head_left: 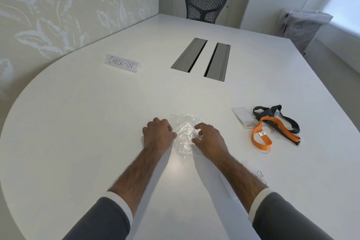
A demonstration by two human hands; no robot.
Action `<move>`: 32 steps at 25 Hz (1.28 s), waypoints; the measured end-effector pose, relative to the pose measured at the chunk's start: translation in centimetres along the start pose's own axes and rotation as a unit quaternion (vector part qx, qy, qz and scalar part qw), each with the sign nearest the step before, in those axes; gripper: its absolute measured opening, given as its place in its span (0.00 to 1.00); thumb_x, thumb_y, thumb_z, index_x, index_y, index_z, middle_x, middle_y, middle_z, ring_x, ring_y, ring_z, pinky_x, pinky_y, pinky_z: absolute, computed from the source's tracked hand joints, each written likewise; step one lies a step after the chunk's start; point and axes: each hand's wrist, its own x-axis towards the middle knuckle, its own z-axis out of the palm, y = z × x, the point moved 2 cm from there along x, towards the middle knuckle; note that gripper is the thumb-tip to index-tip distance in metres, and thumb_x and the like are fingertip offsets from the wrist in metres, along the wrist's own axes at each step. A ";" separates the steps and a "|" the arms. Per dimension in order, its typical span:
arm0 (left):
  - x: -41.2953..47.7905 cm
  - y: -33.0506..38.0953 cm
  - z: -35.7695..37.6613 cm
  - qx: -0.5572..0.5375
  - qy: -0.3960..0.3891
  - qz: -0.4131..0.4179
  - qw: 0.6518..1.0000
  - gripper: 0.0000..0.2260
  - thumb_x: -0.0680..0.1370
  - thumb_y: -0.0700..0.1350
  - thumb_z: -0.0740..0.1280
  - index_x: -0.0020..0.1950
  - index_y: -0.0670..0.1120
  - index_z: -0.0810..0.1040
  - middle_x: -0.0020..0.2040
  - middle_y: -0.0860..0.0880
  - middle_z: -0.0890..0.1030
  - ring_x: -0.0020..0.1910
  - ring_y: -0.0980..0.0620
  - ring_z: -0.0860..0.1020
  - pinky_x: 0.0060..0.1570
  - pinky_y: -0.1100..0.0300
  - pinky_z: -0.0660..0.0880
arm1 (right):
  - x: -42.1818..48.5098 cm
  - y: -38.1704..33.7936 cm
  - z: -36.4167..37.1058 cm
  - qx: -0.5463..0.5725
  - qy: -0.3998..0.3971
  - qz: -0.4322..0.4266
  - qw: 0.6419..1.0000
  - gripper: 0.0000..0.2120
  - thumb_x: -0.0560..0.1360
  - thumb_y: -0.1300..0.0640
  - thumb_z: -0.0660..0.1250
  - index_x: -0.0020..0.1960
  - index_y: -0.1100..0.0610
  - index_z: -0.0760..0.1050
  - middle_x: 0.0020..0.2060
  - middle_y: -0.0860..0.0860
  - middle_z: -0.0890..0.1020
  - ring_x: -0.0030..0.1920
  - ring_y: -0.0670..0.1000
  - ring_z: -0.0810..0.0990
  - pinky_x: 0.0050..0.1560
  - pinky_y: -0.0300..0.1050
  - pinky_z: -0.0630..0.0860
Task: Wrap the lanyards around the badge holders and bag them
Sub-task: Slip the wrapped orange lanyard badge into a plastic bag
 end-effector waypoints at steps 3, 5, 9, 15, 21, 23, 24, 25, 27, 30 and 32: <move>-0.3 0.0 -0.2 -0.016 0.005 0.009 1.000 0.03 0.77 0.47 0.70 0.44 0.52 0.77 0.52 0.50 0.80 0.56 0.46 0.78 0.58 0.51 0.69 | 0.1 -0.2 0.0 0.018 -0.002 0.009 1.000 0.20 0.75 0.55 0.70 0.67 0.51 0.75 0.58 0.51 0.81 0.58 0.52 0.79 0.55 0.47 0.77; -0.2 -0.4 -0.4 -0.090 0.009 0.002 0.996 0.04 0.77 0.44 0.68 0.43 0.51 0.75 0.47 0.53 0.81 0.50 0.48 0.80 0.54 0.51 0.74 | 0.1 -0.3 0.0 0.035 0.001 0.014 0.999 0.20 0.75 0.55 0.70 0.67 0.50 0.75 0.57 0.51 0.80 0.56 0.51 0.80 0.54 0.46 0.76; -0.2 -0.9 -1.5 -0.273 0.031 0.000 0.961 0.04 0.77 0.41 0.70 0.50 0.49 0.80 0.41 0.53 0.80 0.41 0.51 0.79 0.41 0.60 0.75 | 0.2 -0.8 -0.6 0.074 0.024 0.018 0.997 0.19 0.76 0.53 0.71 0.66 0.49 0.75 0.56 0.50 0.80 0.54 0.50 0.79 0.55 0.46 0.76; -1.0 -1.0 -3.7 -0.429 -0.026 0.047 0.902 0.09 0.79 0.39 0.71 0.57 0.50 0.85 0.41 0.52 0.81 0.41 0.56 0.78 0.49 0.63 0.76 | 0.3 -2.2 -4.0 0.212 0.046 0.051 0.975 0.20 0.77 0.53 0.71 0.68 0.50 0.74 0.57 0.48 0.81 0.55 0.49 0.81 0.52 0.45 0.79; -3.1 -1.5 -6.4 -0.560 -0.122 0.052 0.818 0.06 0.81 0.34 0.66 0.53 0.40 0.83 0.47 0.43 0.87 0.45 0.47 0.85 0.51 0.53 0.83 | -1.5 -0.5 -5.2 0.411 -0.136 0.101 0.896 0.21 0.80 0.52 0.69 0.71 0.56 0.74 0.62 0.54 0.82 0.65 0.54 0.79 0.63 0.54 0.78; -4.0 -1.6 -6.8 -0.580 -0.131 0.037 0.803 0.06 0.82 0.34 0.65 0.53 0.40 0.81 0.49 0.41 0.87 0.45 0.45 0.86 0.45 0.55 0.84 | -2.7 -0.1 -5.3 0.448 -0.188 0.086 0.870 0.16 0.80 0.56 0.68 0.66 0.59 0.78 0.61 0.59 0.83 0.61 0.55 0.82 0.61 0.54 0.78; -4.3 -1.6 -6.8 -0.583 -0.129 0.030 0.802 0.06 0.83 0.34 0.64 0.53 0.40 0.81 0.49 0.42 0.87 0.44 0.45 0.87 0.43 0.56 0.84 | -3.4 -0.1 -5.2 0.462 -0.211 0.078 0.858 0.15 0.81 0.57 0.67 0.65 0.60 0.79 0.60 0.59 0.84 0.58 0.55 0.83 0.59 0.53 0.78; -4.5 -1.6 -6.7 -0.586 -0.121 0.022 0.801 0.07 0.83 0.34 0.63 0.54 0.40 0.80 0.48 0.42 0.87 0.43 0.45 0.87 0.42 0.57 0.84 | -4.1 -0.2 -5.1 0.469 -0.223 0.073 0.852 0.14 0.81 0.57 0.67 0.63 0.61 0.80 0.58 0.59 0.85 0.55 0.55 0.84 0.55 0.51 0.78; -4.8 -1.5 -6.2 -0.595 -0.111 0.006 0.796 0.07 0.83 0.33 0.63 0.54 0.40 0.80 0.49 0.41 0.87 0.42 0.44 0.87 0.42 0.56 0.84 | -5.2 -0.3 -4.8 0.455 -0.216 0.066 0.861 0.12 0.80 0.58 0.68 0.59 0.63 0.82 0.52 0.58 0.87 0.49 0.53 0.84 0.48 0.45 0.77; -5.2 -0.9 -5.4 -0.603 -0.107 -0.011 0.791 0.07 0.83 0.34 0.63 0.55 0.40 0.80 0.51 0.37 0.86 0.40 0.44 0.86 0.42 0.56 0.84 | -6.3 -0.3 -4.5 0.427 -0.178 0.062 0.884 0.09 0.77 0.59 0.72 0.53 0.65 0.84 0.43 0.55 0.87 0.41 0.50 0.82 0.39 0.41 0.73; -5.6 -0.5 -4.8 -0.547 -0.045 -0.012 0.836 0.08 0.83 0.35 0.64 0.58 0.43 0.80 0.54 0.39 0.85 0.40 0.47 0.86 0.43 0.59 0.82 | -6.7 -0.1 -4.5 0.427 -0.150 0.063 0.889 0.09 0.76 0.60 0.73 0.50 0.66 0.84 0.39 0.55 0.85 0.37 0.49 0.80 0.35 0.40 0.71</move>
